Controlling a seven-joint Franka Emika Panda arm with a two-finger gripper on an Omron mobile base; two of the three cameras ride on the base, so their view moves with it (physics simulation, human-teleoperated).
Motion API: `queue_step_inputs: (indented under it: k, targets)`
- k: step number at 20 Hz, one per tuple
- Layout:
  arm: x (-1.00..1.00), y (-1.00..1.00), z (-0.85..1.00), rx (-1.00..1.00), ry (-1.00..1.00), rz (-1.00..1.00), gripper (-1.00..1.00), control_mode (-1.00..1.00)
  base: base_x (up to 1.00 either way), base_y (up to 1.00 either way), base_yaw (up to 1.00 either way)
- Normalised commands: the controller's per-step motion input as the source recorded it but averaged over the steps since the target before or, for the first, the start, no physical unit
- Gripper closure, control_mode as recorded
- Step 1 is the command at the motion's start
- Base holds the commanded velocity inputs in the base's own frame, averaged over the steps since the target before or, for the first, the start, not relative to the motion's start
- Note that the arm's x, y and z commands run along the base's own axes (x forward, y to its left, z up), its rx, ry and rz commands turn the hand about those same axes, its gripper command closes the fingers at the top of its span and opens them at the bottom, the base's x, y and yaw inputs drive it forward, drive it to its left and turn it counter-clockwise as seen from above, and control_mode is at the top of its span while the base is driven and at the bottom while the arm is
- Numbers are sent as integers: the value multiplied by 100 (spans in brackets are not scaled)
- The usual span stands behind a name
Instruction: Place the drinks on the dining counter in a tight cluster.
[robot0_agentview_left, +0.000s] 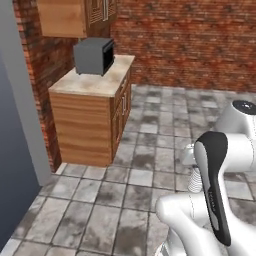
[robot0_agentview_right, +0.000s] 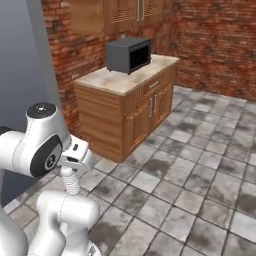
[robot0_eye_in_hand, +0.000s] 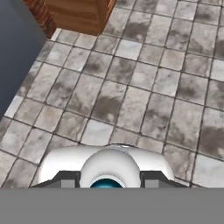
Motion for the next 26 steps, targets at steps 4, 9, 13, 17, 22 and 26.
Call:
queue_step_inputs:
  k: [4,9,13,17,22,26]
  targets:
    - [0,0,0,0,0,0,100,100,100,-91,11]
    - [0,0,0,0,0,0,100,100,100,-59,3]
    - [0,0,0,0,0,0,100,100,100,-11,-31]
    - [0,0,0,0,0,0,100,100,100,-4,-42]
    - [0,0,0,0,0,0,100,100,100,0,-39]
    - [0,0,0,0,0,0,100,100,100,-3,-35]
